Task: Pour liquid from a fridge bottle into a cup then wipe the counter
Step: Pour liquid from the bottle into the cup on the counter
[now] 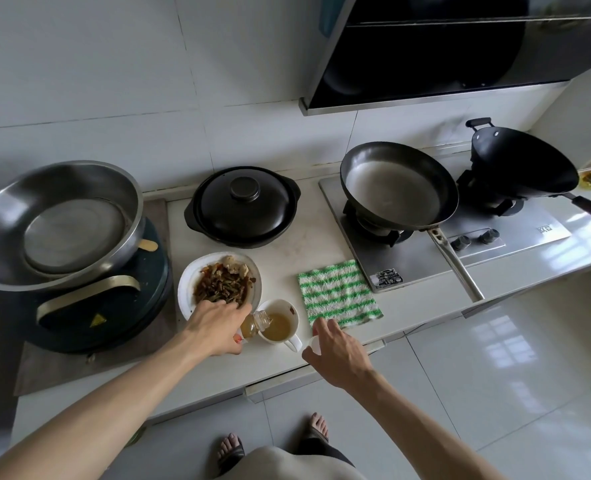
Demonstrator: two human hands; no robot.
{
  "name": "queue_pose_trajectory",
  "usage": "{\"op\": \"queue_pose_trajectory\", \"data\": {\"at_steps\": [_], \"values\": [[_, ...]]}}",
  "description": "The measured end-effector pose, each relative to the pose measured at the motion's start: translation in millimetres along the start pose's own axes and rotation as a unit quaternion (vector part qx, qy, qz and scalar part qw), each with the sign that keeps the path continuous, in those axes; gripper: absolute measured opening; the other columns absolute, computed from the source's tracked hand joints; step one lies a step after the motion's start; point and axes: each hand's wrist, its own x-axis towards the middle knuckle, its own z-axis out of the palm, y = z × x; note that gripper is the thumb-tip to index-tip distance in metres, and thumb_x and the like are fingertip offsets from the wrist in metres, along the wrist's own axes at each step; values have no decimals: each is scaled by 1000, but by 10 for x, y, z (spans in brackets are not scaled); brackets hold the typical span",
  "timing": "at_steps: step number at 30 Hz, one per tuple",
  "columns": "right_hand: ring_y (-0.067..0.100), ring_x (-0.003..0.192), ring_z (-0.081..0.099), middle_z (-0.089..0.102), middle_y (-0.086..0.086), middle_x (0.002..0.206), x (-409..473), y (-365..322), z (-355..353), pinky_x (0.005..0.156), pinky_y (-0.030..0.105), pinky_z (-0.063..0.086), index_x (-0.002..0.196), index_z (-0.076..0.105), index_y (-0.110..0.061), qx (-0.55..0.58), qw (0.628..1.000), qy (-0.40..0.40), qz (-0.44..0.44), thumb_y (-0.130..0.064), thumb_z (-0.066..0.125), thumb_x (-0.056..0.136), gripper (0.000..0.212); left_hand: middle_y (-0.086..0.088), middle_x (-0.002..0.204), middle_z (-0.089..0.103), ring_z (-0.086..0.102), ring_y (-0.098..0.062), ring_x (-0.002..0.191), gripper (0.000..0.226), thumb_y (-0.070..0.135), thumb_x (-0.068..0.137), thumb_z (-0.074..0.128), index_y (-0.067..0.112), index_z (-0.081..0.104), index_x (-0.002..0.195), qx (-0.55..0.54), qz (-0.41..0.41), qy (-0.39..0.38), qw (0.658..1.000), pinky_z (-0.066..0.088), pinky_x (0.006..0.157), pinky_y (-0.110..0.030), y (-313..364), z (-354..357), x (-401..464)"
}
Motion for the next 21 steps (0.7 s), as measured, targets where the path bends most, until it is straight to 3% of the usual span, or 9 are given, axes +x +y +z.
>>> {"op": "queue_pose_trajectory", "data": {"at_steps": [4,21], "values": [[23,80,58,53,5,112,11,3,2,66,33,45,119,44,-18,-5,1000,4,-4,-50,52,93,42,5,109,66,63,-20,96,56,44,75,65,23,47,124,4,-2,-6,1000,47,72,-33,-7,-2,7],[25,87,64,52,6,113,51,-26,-29,73,37,53,120,43,-18,-2,1000,-3,-9,-50,53,93,43,4,106,67,63,-19,93,60,49,71,70,24,48,122,12,-7,-5,1000,40,68,-31,-35,-52,-4]]}}
